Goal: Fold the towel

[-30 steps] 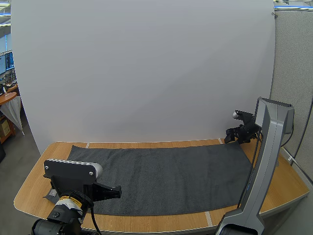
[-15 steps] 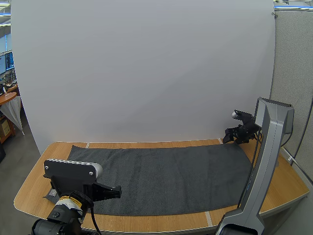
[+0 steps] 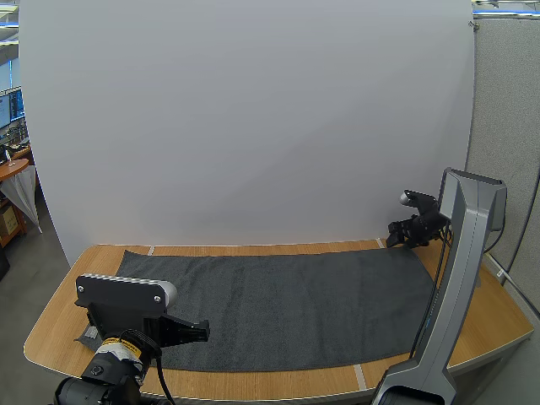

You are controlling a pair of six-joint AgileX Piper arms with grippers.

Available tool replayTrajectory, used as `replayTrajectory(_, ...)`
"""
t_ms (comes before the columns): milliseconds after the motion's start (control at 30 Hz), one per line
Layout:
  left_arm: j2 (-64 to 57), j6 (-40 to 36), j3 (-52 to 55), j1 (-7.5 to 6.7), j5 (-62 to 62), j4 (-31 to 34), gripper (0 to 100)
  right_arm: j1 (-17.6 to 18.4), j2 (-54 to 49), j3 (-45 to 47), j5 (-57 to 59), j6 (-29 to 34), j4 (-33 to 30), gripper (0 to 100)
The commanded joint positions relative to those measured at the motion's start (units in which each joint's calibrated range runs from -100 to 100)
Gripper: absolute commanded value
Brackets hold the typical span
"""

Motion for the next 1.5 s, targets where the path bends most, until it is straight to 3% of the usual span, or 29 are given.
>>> replayTrajectory(0,-0.3,-0.3,0.0,-0.20,-1.3,-0.2,0,-0.2,-0.4,-0.3,2.9,-0.4,0.1,13)
replayTrajectory(33,-0.3,-0.3,0.0,-0.20,-1.3,-0.2,0,-0.2,-0.4,-0.3,3.3,-0.4,0.1,0)
replayTrajectory(833,-0.3,-0.3,0.0,-0.20,-1.3,-0.2,0,-0.2,-7.8,-0.3,2.4,-0.4,1.6,0)
replayTrajectory(1467,-0.3,-0.3,0.0,-0.20,-1.3,-0.2,0,-0.2,-7.5,-0.3,1.2,-0.4,0.7,0)
